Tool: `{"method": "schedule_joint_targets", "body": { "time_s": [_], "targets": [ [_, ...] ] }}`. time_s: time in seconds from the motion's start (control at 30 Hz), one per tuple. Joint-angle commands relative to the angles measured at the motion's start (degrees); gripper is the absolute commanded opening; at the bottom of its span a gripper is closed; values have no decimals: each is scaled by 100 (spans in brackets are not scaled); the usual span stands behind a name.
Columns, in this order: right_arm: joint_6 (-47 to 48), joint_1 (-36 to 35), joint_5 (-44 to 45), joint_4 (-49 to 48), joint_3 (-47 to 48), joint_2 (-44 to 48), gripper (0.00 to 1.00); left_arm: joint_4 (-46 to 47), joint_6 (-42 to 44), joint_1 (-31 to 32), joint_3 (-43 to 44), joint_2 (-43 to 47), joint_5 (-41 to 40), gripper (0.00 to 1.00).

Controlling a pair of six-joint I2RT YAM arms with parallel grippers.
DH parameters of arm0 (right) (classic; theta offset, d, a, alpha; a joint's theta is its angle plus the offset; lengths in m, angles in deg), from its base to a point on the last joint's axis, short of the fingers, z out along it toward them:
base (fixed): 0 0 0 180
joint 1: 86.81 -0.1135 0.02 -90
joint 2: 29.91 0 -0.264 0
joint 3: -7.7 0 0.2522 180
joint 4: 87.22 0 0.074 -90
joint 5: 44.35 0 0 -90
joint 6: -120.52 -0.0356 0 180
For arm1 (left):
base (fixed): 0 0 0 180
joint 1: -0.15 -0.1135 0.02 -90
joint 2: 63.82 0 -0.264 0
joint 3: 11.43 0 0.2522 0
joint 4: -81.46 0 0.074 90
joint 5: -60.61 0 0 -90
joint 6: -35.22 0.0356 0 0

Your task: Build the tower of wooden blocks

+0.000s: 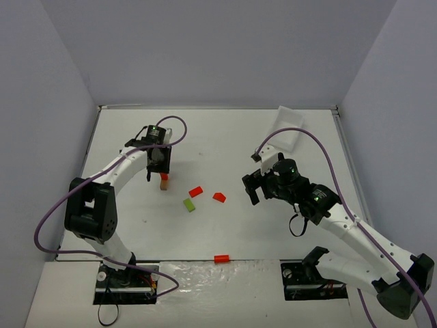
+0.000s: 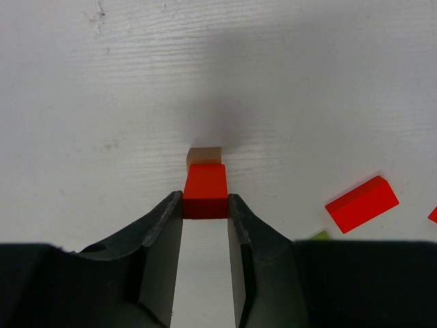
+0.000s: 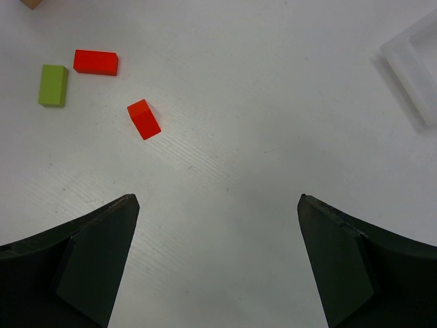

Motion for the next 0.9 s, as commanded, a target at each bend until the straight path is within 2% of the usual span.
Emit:
{"method": "schedule_joint_targets", "body": {
  "time_s": [0.0,0.7,0.87],
  "targets": [
    [-31,35,-25,-279,227,-60,100,186,-44,-46,170,109,-58,7],
    [-42,33,-49,-271,227,-50,100,182,-53,-37,170,91,-81,7],
    [-47,35,-42,-271,227,-43,100,175,-60,-37,138,100,-88,14]
  ]
}}
